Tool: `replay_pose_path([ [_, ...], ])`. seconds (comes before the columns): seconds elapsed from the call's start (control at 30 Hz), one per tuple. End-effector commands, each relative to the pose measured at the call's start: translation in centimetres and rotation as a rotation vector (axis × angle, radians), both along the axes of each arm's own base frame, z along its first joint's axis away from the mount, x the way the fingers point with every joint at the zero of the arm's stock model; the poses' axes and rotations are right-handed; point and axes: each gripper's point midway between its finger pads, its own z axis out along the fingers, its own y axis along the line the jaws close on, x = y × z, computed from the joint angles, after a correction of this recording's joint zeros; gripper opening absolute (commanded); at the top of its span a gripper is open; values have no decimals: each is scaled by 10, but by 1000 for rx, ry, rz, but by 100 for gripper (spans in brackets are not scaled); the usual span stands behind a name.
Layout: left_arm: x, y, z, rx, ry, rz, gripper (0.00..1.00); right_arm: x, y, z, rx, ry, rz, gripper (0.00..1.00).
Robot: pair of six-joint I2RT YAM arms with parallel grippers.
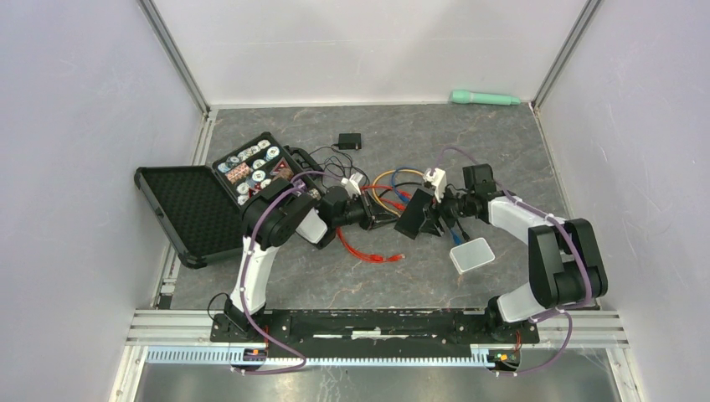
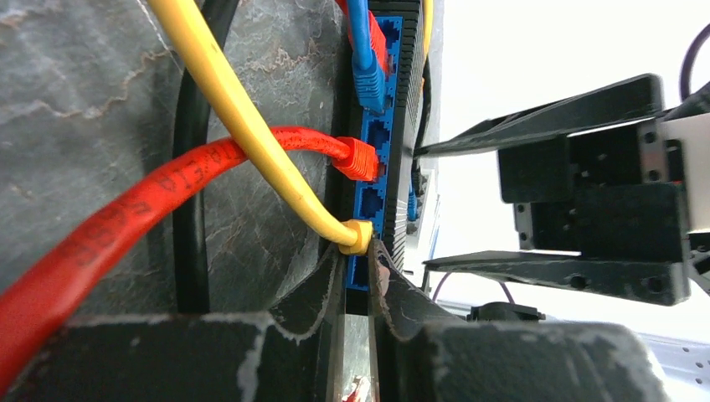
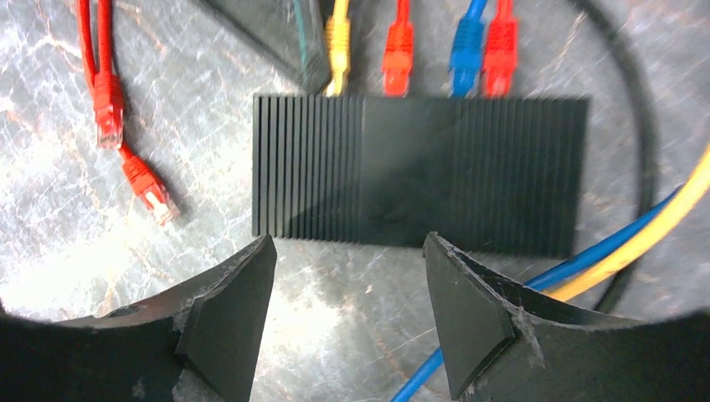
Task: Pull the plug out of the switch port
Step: Pull the connector from the switch port.
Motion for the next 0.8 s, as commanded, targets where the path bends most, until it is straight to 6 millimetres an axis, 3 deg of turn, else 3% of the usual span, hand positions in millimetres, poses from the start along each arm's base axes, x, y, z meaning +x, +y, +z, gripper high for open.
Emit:
replay_pose_path([
  [0.0, -18, 12, -51, 167, 36, -51, 2, 41, 11, 50, 49, -199, -5, 72],
  [0.17, -17, 9, -45, 125, 25, -56, 2, 60, 28, 64, 99, -256, -43, 71],
  [0.4, -13, 10, -42, 149, -12, -87, 2, 72, 52, 49, 84, -252, -71, 69],
  [0.77, -5, 7, -29, 146, -52, -107, 2, 75, 44, 25, -92, -257, -154, 67],
])
